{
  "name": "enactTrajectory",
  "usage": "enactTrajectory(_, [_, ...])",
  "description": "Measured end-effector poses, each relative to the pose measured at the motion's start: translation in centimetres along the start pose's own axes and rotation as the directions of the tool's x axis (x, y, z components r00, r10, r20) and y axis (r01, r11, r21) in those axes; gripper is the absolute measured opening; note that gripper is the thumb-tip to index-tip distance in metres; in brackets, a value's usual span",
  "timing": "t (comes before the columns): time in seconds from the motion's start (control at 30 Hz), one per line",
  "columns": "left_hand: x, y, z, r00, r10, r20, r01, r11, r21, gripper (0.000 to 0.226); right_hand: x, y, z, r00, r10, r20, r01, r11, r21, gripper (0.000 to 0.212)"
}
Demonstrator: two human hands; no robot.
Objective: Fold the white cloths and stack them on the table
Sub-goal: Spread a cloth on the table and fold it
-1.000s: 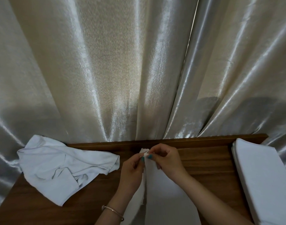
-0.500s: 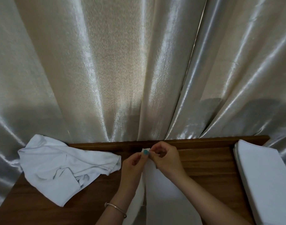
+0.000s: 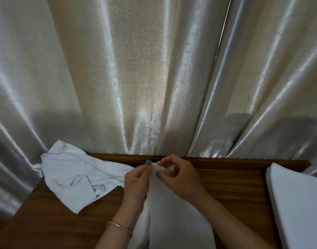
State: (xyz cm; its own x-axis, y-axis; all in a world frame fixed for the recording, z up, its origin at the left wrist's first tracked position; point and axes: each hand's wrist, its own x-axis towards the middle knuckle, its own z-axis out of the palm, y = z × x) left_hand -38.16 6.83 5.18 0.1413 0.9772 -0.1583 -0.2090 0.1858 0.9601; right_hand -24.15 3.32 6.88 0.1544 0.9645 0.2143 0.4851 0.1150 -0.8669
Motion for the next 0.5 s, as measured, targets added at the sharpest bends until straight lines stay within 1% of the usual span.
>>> enactTrajectory(0.07, [-0.7,1.2,-0.3,0.989,0.138,-0.056,-0.130,0.983,0.128,0.034,0.2,-0.5,-0.9,0.994,-0.030,0.104,0.038,0.996,-0.083,0.016])
enactTrajectory(0.13, [-1.4,2.6,-0.7,0.962,0.246,-0.114,-0.218,0.952,0.214,0.041,0.6,-1.0,-2.2,0.972,0.005,0.236,0.055,0.968,-0.246,0.017])
enactTrajectory(0.2, [-1.9,4.5,-1.2,0.935,0.319,-0.158,-0.279,0.932,0.231,0.043,0.8,-1.3,-3.4,0.924,0.072,0.375,0.091,0.913,-0.398,0.019])
enactTrajectory(0.27, [-2.1,6.6,-1.8,0.914,0.363,-0.179,-0.325,0.922,0.210,0.043,0.8,-1.4,-4.4,0.878,0.122,0.462,0.127,0.873,-0.472,0.025])
enactTrajectory(0.33, [-2.1,8.4,-2.3,0.902,0.400,-0.165,-0.371,0.911,0.179,0.037,0.4,-1.3,-5.1,0.857,0.161,0.489,0.145,0.836,-0.530,0.037])
enactTrajectory(0.43, [-2.1,11.2,-3.1,0.878,0.456,-0.143,-0.437,0.888,0.146,0.036,-0.3,-1.3,-6.0,0.846,0.206,0.492,0.173,0.766,-0.619,0.057])
enactTrajectory(0.5, [-1.9,13.0,-3.7,0.853,0.502,-0.141,-0.479,0.861,0.169,0.038,-0.5,-1.6,-6.8,0.830,0.264,0.491,0.154,0.737,-0.658,0.060])
